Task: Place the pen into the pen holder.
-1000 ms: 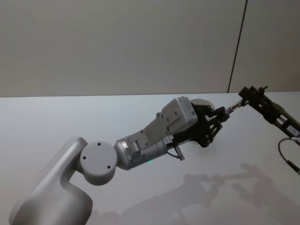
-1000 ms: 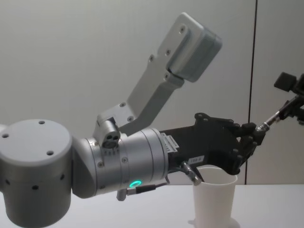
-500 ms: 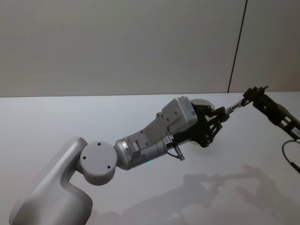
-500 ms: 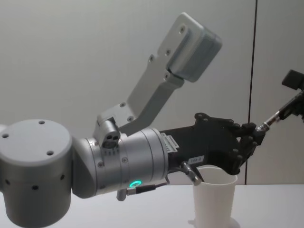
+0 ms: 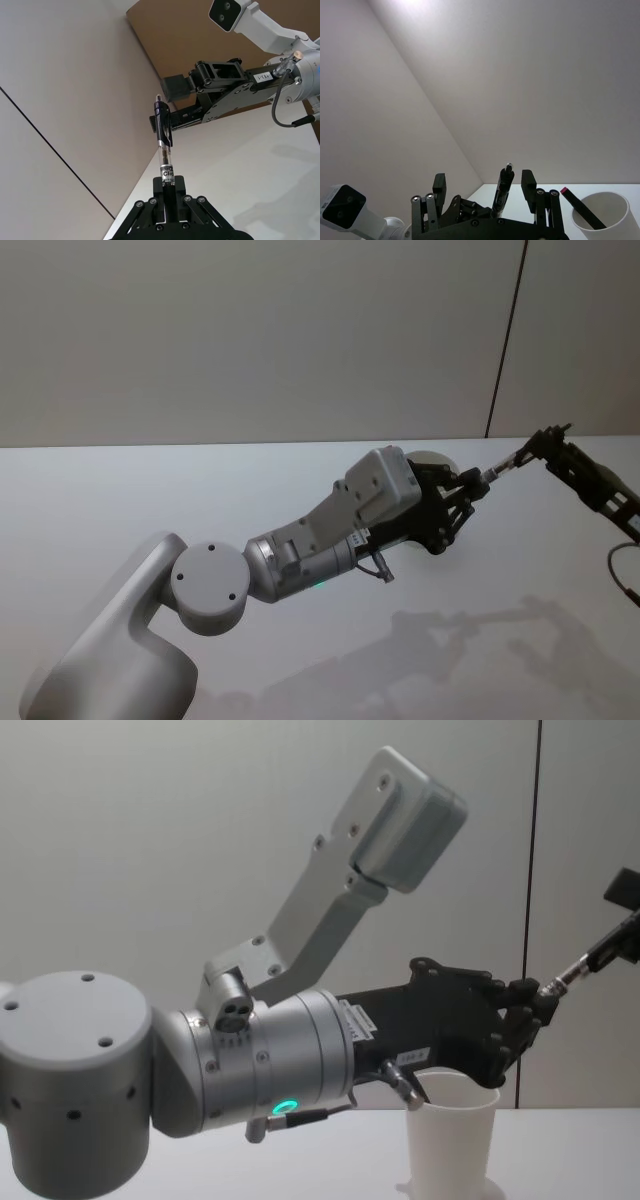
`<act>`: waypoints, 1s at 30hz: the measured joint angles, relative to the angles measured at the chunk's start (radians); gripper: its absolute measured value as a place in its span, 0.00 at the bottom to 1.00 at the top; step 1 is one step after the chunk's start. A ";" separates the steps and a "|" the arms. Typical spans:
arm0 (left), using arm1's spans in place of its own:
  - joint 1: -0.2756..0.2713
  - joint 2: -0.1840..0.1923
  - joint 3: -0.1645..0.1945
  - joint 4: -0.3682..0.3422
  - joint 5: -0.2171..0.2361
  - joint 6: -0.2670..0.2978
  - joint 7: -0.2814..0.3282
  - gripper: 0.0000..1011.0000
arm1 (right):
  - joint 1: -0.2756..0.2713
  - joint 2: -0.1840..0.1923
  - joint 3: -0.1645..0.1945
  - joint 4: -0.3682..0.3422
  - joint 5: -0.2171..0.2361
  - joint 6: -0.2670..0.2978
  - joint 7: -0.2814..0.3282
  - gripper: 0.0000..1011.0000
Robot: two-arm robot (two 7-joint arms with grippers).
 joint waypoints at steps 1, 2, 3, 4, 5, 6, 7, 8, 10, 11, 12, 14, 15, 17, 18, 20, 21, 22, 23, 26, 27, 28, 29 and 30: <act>0.000 0.000 0.000 0.000 0.000 0.000 0.000 0.14 | 0.000 0.001 0.000 0.000 0.001 0.000 0.000 0.96; 0.000 0.000 0.000 0.000 0.000 0.000 0.000 0.14 | -0.001 0.003 0.000 0.000 0.001 -0.002 0.000 0.93; 0.000 0.000 0.000 0.000 0.000 0.000 0.000 0.14 | -0.001 0.003 -0.001 0.000 0.002 -0.002 0.000 0.92; 0.000 0.000 0.000 0.000 0.000 0.000 0.000 0.14 | -0.001 0.004 -0.001 0.000 0.003 -0.003 -0.001 0.90; 0.000 0.000 0.000 0.000 0.000 0.000 0.000 0.14 | -0.002 0.006 -0.001 0.000 0.005 -0.005 -0.002 0.85; 0.000 0.000 0.000 0.000 0.000 0.000 0.000 0.14 | -0.002 0.007 -0.001 0.000 0.006 -0.005 -0.002 0.84; 0.000 0.000 0.000 0.000 0.000 0.000 0.000 0.14 | -0.003 0.008 -0.001 0.000 0.007 -0.006 -0.002 0.83; 0.000 0.000 0.000 0.000 0.000 0.000 0.000 0.14 | -0.003 0.009 -0.001 0.001 0.009 -0.007 -0.003 0.79; 0.000 0.000 0.000 0.000 0.000 0.000 0.000 0.14 | -0.004 0.011 -0.001 0.002 0.012 -0.008 -0.004 0.73; 0.000 0.000 0.000 0.000 0.000 0.000 0.000 0.14 | -0.004 0.012 -0.001 0.003 0.015 -0.009 -0.004 0.68; 0.000 0.000 0.000 0.000 0.000 0.000 0.000 0.14 | -0.004 0.013 -0.002 0.003 0.016 -0.010 -0.005 0.65; 0.000 0.000 0.000 0.000 0.000 0.000 0.000 0.14 | -0.004 0.014 -0.002 0.005 0.020 -0.011 -0.005 0.62; 0.000 0.000 0.000 0.000 0.000 0.000 0.000 0.14 | -0.005 0.015 -0.002 0.006 0.023 -0.012 -0.006 0.56; 0.000 0.000 0.000 0.000 0.000 0.000 0.000 0.14 | -0.005 0.017 -0.002 0.007 0.029 -0.015 -0.009 0.50; 0.000 0.000 0.000 0.000 0.000 0.000 0.000 0.14 | -0.005 0.017 -0.002 0.008 0.030 -0.015 -0.010 0.46; 0.000 0.000 0.000 0.000 0.000 0.000 0.000 0.14 | -0.005 0.018 -0.002 0.009 0.034 -0.017 -0.012 0.41; 0.000 0.000 0.000 0.000 0.000 0.000 0.000 0.14 | -0.005 0.019 -0.002 0.011 0.038 -0.018 -0.015 0.39; 0.000 0.000 0.000 0.000 0.000 0.000 0.000 0.14 | -0.005 0.019 -0.003 0.011 0.040 -0.019 -0.017 0.33; 0.000 0.000 0.000 0.000 0.000 0.000 0.000 0.14 | -0.005 0.020 -0.003 0.012 0.042 -0.020 -0.018 0.31; 0.000 0.000 0.000 0.000 0.000 0.000 0.000 0.14 | -0.005 0.021 -0.004 0.014 0.049 -0.024 -0.025 0.22; 0.000 0.000 0.000 0.000 0.000 0.000 0.000 0.14 | -0.005 0.021 -0.004 0.015 0.050 -0.025 -0.027 0.19; 0.000 0.000 0.000 0.000 0.000 0.000 0.000 0.14 | -0.005 0.021 -0.005 0.015 0.053 -0.026 -0.030 0.16; 0.000 0.000 0.000 0.000 0.000 0.000 0.000 0.14 | -0.005 0.021 -0.005 0.016 0.054 -0.027 -0.032 0.12; 0.000 0.000 0.000 0.000 0.000 0.000 0.000 0.14 | -0.006 0.022 -0.006 0.016 0.056 -0.029 -0.037 0.11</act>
